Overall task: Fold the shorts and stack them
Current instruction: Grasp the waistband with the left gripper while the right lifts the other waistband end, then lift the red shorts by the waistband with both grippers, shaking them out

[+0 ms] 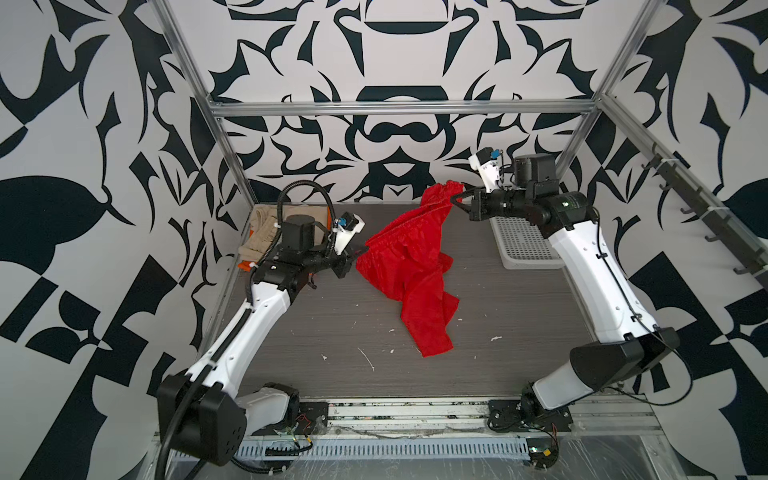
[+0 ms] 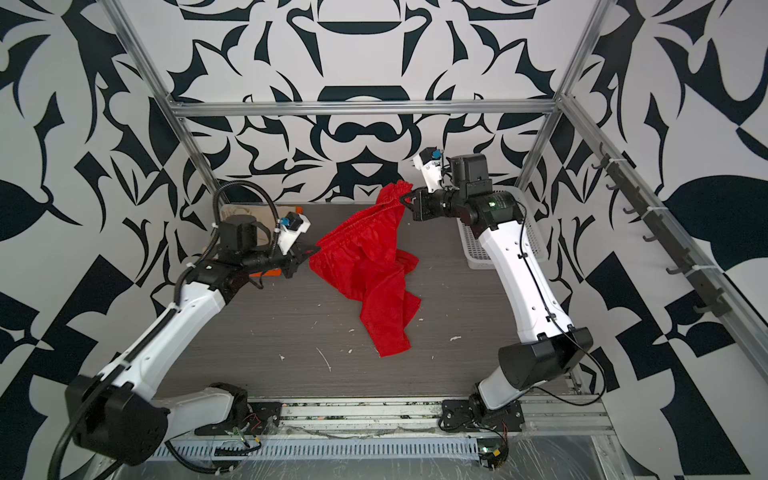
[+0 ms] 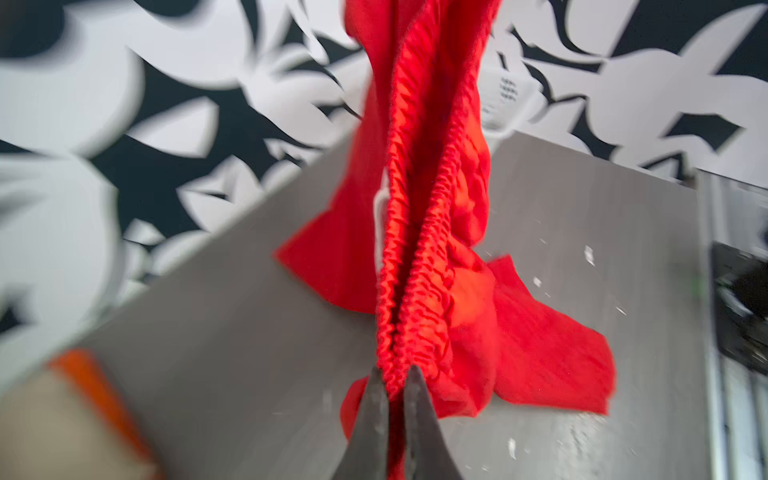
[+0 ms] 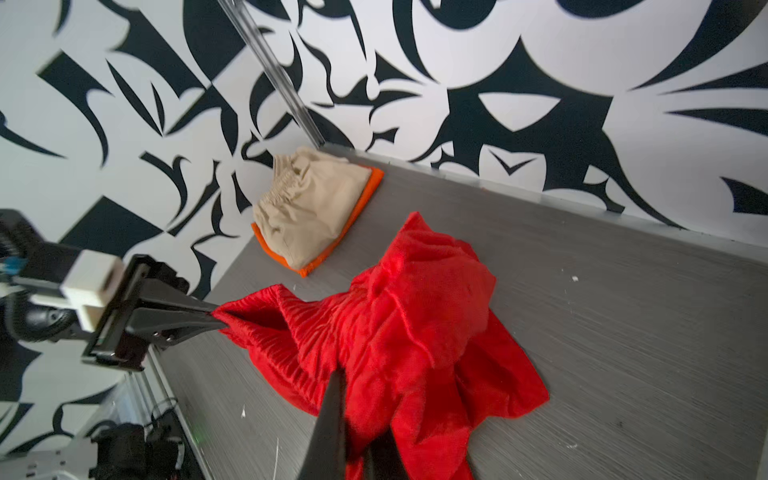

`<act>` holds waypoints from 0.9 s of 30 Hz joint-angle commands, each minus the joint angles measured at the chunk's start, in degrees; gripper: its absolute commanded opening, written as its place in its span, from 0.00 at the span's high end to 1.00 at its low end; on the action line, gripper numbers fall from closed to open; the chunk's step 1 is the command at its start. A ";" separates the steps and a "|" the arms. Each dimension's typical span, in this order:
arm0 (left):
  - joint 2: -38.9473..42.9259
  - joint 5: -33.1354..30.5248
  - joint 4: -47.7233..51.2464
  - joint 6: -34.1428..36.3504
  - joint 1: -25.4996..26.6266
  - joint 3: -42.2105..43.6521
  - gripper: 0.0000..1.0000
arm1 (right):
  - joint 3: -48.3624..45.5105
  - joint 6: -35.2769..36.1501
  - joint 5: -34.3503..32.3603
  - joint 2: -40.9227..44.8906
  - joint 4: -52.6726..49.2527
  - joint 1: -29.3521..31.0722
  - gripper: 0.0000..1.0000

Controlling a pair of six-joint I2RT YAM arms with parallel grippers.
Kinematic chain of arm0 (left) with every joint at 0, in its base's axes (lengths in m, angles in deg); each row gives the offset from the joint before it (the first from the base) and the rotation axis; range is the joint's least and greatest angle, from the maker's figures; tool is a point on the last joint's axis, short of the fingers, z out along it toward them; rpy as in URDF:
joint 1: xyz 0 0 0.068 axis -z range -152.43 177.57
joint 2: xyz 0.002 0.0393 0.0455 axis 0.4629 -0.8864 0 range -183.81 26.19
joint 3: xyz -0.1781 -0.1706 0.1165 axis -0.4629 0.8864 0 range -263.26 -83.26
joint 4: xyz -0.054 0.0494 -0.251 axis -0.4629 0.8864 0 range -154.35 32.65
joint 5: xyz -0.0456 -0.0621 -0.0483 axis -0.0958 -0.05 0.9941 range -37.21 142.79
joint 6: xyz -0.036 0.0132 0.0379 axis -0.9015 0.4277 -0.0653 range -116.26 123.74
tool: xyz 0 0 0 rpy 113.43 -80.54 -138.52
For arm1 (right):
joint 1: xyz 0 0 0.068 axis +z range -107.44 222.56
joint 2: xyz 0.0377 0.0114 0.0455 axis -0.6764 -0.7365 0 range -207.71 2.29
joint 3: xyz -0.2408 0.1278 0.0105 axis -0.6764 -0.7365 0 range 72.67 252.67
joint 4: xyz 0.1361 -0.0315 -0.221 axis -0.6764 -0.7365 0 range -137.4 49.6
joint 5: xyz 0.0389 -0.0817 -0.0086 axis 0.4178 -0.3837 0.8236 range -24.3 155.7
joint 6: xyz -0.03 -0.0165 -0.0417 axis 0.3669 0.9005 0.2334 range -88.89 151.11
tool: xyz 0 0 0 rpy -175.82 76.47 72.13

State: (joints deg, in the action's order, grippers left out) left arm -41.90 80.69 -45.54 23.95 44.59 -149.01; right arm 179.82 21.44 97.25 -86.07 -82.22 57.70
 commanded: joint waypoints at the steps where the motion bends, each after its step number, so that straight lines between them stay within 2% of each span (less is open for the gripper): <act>1: 2.36 -12.06 14.92 2.12 -0.32 -7.62 1.00 | 2.35 -8.38 1.18 5.07 11.99 0.16 1.00; 9: 1.53 -19.98 25.34 7.92 -0.32 -26.41 1.00 | 3.01 -13.61 1.06 9.69 16.29 2.16 1.00; 16: -3.60 -25.82 27.60 13.58 -0.35 -37.78 1.00 | 6.75 -16.88 -2.30 7.08 14.49 5.34 1.00; 19: -9.90 -29.50 28.91 16.53 -0.59 -41.72 1.00 | 10.41 -18.19 -4.13 2.56 13.96 5.32 1.00; 22: -17.56 -30.54 29.01 17.60 -2.29 -47.54 1.00 | 15.77 -18.28 -4.74 -4.09 13.44 5.26 1.00; 25: -25.22 -30.91 28.67 18.93 -3.86 -56.79 1.00 | 25.72 -19.01 -4.36 -13.29 12.31 3.91 1.00; 27: -30.37 -31.40 28.19 19.82 -4.90 -64.10 1.00 | 35.85 -19.58 -3.84 -21.12 10.59 2.39 1.00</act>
State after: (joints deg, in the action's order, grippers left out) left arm -69.25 53.33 -18.83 40.87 41.57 -206.37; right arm 207.16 3.41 95.77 -102.33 -73.19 62.71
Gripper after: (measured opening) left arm 0.083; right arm 0.050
